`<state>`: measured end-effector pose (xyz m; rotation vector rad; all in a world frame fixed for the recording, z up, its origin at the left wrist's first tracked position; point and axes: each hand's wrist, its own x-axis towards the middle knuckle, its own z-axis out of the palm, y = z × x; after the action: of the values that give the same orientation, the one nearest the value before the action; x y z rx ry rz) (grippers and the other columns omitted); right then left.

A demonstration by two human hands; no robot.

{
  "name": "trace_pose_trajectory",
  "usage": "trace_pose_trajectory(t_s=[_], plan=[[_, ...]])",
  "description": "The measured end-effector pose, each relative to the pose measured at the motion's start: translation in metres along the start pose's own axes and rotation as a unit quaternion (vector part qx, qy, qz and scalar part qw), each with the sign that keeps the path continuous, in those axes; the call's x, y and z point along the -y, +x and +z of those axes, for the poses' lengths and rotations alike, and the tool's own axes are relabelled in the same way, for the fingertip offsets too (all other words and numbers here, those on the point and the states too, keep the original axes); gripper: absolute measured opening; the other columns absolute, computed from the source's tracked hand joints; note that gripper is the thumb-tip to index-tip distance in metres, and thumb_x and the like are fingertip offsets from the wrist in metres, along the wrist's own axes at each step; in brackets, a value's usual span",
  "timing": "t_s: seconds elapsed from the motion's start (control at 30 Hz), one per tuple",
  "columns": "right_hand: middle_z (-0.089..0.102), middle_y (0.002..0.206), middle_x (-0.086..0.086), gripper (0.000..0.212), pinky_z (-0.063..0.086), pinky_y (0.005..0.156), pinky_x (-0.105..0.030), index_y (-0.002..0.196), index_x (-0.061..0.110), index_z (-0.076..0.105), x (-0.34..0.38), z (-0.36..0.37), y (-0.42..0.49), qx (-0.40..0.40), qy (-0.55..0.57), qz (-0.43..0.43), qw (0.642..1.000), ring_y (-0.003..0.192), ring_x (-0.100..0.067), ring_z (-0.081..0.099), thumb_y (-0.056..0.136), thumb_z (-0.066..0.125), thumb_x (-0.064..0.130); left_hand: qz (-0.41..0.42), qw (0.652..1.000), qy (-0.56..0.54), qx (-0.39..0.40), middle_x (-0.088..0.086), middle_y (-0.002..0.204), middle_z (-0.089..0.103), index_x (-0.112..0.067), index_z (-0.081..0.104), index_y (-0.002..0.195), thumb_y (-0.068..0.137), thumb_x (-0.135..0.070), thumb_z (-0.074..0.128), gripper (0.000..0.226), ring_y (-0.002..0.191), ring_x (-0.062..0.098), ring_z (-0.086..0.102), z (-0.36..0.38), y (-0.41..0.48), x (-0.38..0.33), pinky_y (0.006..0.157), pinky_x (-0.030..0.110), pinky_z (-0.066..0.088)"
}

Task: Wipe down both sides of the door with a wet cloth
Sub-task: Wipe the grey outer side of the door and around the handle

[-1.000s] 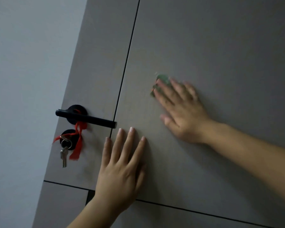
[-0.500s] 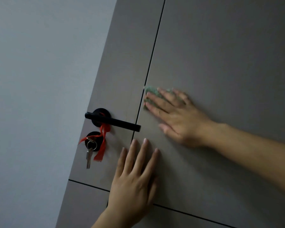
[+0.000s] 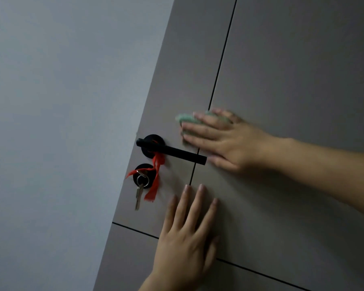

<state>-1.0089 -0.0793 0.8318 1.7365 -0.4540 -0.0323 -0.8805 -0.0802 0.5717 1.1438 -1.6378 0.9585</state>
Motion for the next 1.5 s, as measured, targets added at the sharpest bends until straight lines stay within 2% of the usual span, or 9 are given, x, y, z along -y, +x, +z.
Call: trace_pose_trajectory(t_s=[0.1,0.27,0.43,0.53,0.73,0.97,1.13,1.33,1.5], plan=[[0.016,0.168,0.002,0.067,0.013,0.125,-0.043,0.16,0.029,0.023,-0.024,-0.007,-0.001,0.01,-0.007,-0.042,0.999,0.155,-0.028,0.019,0.096,0.023,0.048,0.011,1.0,0.018,-0.002,0.011,0.17,0.026,-0.024,0.038,0.16,0.093,-0.053,0.054,0.075,0.158,0.037,0.019,0.002,-0.005,0.004,0.123,0.054,0.022],[-0.012,0.17,0.01,0.076,-0.004,0.124,-0.043,0.163,0.034,0.0,-0.06,-0.022,0.044,-0.002,0.041,0.17,0.985,0.158,-0.021,-0.004,0.091,0.012,0.058,-0.003,1.0,0.025,-0.014,0.009,0.169,0.028,-0.025,0.039,0.159,0.092,-0.055,0.054,0.075,0.158,0.037,0.021,0.003,-0.007,0.003,0.123,0.054,0.023],[0.023,0.167,-0.003,0.069,0.027,0.119,-0.057,0.159,0.022,0.033,0.001,0.01,-0.013,-0.066,-0.011,0.015,0.998,0.153,-0.033,0.028,0.096,0.032,0.049,-0.009,0.999,0.037,-0.038,0.011,0.165,0.035,-0.024,0.041,0.158,0.089,-0.054,0.055,0.076,0.155,0.037,0.024,0.009,-0.016,0.003,0.118,0.054,0.028],[0.026,0.167,-0.002,0.065,0.03,0.12,-0.056,0.158,0.022,0.036,0.014,0.024,-0.047,-0.051,-0.013,-0.044,0.998,0.154,-0.031,0.025,0.099,0.036,0.048,-0.014,0.999,0.031,-0.04,0.012,0.166,0.034,-0.022,0.042,0.157,0.09,-0.052,0.054,0.074,0.155,0.038,0.024,0.009,-0.02,0.0,0.118,0.056,0.027],[0.02,0.169,-0.003,0.07,0.019,0.123,-0.054,0.16,0.021,0.03,0.025,0.011,-0.028,-0.059,0.032,0.107,0.992,0.155,-0.032,0.021,0.097,0.029,0.052,-0.027,0.999,0.015,-0.023,0.012,0.17,0.026,-0.022,0.038,0.16,0.097,-0.053,0.047,0.071,0.158,0.036,0.017,0.009,-0.026,-0.003,0.124,0.055,0.019],[0.029,0.167,-0.005,0.068,0.026,0.121,-0.059,0.159,0.02,0.035,0.072,0.024,-0.036,-0.048,0.035,0.064,0.996,0.154,-0.032,0.026,0.099,0.032,0.052,-0.044,0.999,0.016,0.003,0.011,0.171,0.021,-0.023,0.031,0.162,0.099,-0.052,0.046,0.071,0.159,0.038,0.014,0.012,-0.066,0.004,0.127,0.054,0.014],[0.007,0.172,-0.003,0.072,0.002,0.126,-0.055,0.163,0.022,0.017,0.092,0.023,-0.012,-0.04,0.087,0.12,0.988,0.158,-0.03,0.004,0.1,0.021,0.056,-0.054,0.999,-0.004,0.002,0.01,0.172,0.018,-0.024,0.026,0.164,0.103,-0.052,0.041,0.068,0.159,0.037,0.012,0.015,-0.073,0.006,0.128,0.053,0.011],[0.016,0.17,-0.001,0.067,0.013,0.125,-0.051,0.161,0.024,0.026,0.119,0.035,-0.044,-0.007,0.027,0.009,1.0,0.157,-0.027,0.013,0.101,0.025,0.054,-0.05,0.999,-0.007,0.0,0.013,0.17,0.022,-0.021,0.031,0.162,0.102,-0.05,0.044,0.068,0.159,0.04,0.014,0.021,-0.084,0.012,0.125,0.058,0.017],[0.005,0.172,0.0,0.073,-0.009,0.123,-0.048,0.163,0.024,0.017,0.128,0.025,-0.012,-0.032,0.067,0.109,0.991,0.158,-0.027,0.006,0.099,0.015,0.058,-0.054,0.998,-0.02,-0.026,0.013,0.171,0.022,-0.022,0.032,0.162,0.101,-0.048,0.044,0.067,0.158,0.041,0.015,0.028,-0.087,0.011,0.127,0.056,0.014]])
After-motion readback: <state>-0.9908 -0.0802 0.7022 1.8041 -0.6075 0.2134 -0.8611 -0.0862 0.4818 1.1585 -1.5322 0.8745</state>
